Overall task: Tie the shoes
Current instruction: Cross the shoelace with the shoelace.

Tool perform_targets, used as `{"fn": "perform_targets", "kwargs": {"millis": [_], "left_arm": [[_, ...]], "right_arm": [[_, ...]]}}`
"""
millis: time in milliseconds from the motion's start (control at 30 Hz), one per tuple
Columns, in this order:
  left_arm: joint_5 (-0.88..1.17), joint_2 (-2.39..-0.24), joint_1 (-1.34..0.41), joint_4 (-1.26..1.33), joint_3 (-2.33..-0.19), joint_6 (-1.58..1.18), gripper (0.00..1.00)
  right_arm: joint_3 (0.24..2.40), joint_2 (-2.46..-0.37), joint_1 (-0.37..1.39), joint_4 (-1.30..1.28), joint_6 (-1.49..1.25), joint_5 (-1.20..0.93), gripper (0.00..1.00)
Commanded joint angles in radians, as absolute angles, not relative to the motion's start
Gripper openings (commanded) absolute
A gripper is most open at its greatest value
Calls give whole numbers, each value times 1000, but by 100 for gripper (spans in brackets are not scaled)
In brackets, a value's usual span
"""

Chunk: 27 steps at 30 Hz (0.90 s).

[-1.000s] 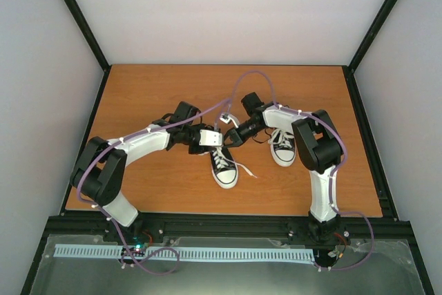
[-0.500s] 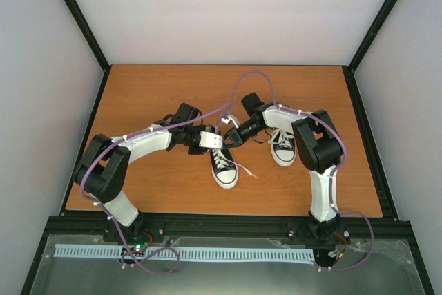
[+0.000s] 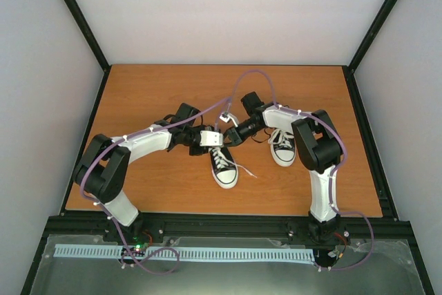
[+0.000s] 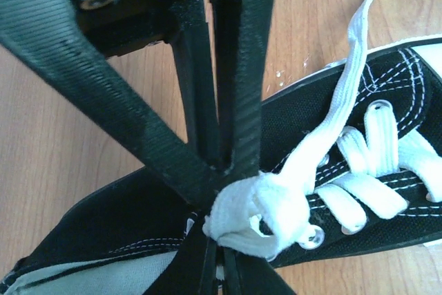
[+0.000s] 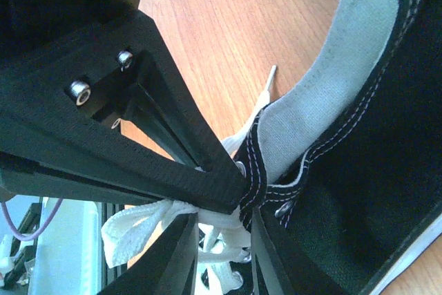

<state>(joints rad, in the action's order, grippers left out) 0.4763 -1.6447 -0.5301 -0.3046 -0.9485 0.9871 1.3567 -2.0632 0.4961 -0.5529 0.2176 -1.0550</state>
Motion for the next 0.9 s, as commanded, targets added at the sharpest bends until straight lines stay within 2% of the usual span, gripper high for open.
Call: {"fn": "perform_targets", "kwargs": {"millis": [0,167,467,700,867], "left_arm": [[495,-1640,-535,-247,-951,936,1],[488,-1637,-534,-240,-946,933,1],[526,-1628,-534,-259,-940,933,1],[527,-1621,-533,-266,-942,924,1],[524,-1614,-534,-269,-940,926,1]], "right_arm": [[1370,-2082,513,-601,279,-1086,24],[1341,-2067,515,-617,311,-1091,22],[1354,-2072,518,-507,205,-1037,23],[1358,-2053,518,-512,208,-1002,3],[1352,-2025,517,-540,227,-980,3]]}}
